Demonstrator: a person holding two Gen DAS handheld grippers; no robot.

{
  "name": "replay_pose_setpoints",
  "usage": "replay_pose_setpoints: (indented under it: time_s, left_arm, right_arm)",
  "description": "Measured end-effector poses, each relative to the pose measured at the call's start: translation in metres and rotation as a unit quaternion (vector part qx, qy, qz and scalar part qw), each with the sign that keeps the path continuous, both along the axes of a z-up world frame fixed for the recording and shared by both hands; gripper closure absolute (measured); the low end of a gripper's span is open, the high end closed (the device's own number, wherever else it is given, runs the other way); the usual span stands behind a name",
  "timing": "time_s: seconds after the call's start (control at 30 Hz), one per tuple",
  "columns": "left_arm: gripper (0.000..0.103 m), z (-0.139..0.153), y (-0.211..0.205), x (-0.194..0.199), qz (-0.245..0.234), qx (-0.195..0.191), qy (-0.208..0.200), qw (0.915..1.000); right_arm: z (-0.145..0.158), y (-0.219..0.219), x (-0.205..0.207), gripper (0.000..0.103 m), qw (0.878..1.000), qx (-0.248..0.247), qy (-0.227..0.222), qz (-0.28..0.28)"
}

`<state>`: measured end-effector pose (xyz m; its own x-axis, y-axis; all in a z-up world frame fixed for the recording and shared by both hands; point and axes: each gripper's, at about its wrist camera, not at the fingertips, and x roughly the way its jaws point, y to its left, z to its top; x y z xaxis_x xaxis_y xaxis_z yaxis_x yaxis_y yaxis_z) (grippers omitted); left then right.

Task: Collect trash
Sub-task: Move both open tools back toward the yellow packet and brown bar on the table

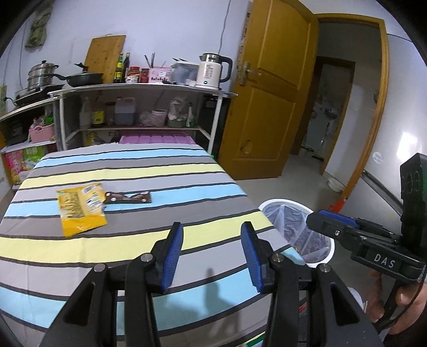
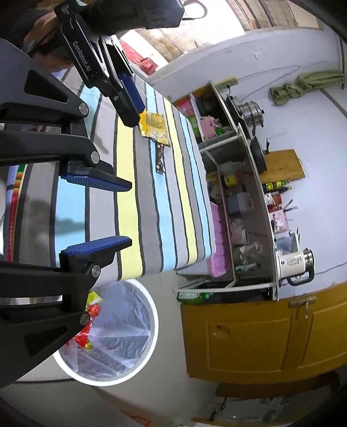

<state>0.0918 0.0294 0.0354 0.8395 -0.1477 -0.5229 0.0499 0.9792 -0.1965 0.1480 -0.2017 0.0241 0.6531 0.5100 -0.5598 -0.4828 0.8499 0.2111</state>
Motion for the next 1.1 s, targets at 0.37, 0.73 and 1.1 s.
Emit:
replay_pose_setpoints:
  time_s: [0.37,0.73,1.1]
  left_arm:
    - [0.056,-0.005,0.025,-0.01,0.029,-0.002,0.005,0.9996]
    - [0.056,-0.014,0.061,-0.015,0.077,-0.001,0.013,0.9969]
    - [0.051,-0.027,0.118,-0.002,0.14,0.003,0.031,0.9896]
  right_arm:
    - [-0.002,0.023,0.003,0.067,1.0,-0.01,-0.003,0.025]
    - [-0.013,0.052,0.011,0.066,0.998,-0.024,0.007,0.056]
    - [-0.025,0.098,0.032,0.06,0.994,-0.04,0.015,0.099]
